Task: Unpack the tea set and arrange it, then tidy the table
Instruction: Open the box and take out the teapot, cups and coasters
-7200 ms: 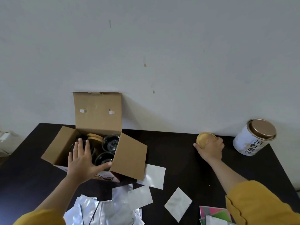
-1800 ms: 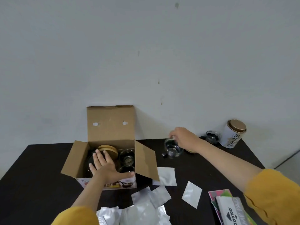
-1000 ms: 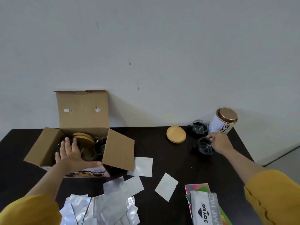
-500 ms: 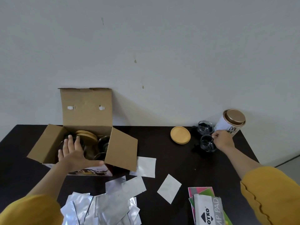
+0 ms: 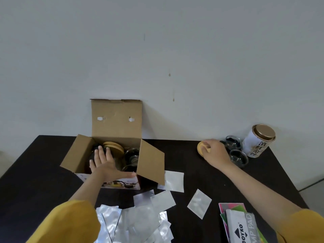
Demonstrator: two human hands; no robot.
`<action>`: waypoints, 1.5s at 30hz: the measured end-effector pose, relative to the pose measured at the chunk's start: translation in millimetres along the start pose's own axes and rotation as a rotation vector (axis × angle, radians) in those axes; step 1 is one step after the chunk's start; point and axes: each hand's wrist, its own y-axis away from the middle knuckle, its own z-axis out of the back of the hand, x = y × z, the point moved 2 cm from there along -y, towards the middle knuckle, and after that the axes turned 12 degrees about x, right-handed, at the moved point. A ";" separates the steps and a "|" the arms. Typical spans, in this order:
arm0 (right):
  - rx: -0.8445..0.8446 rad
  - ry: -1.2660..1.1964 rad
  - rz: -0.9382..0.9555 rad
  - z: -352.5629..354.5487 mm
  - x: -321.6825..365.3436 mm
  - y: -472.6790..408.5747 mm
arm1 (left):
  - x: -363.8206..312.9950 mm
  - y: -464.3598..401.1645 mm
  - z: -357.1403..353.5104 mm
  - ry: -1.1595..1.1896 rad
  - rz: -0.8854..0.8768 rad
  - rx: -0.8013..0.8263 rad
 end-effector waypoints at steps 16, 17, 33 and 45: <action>0.549 0.370 0.078 -174.8 240.5 -47.4 | 9.6 -10.8 -5.8 0.037 -0.056 0.018; 0.578 0.482 0.057 -182.2 240.0 -51.7 | 9.8 -11.4 -6.5 0.038 -0.058 0.015; 0.441 0.615 0.058 -198.6 231.2 -68.5 | 8.8 -14.5 -9.5 0.071 -0.074 -0.030; 0.349 0.420 0.212 -159.8 242.8 -54.8 | 7.7 -11.4 -7.4 0.062 -0.055 -0.024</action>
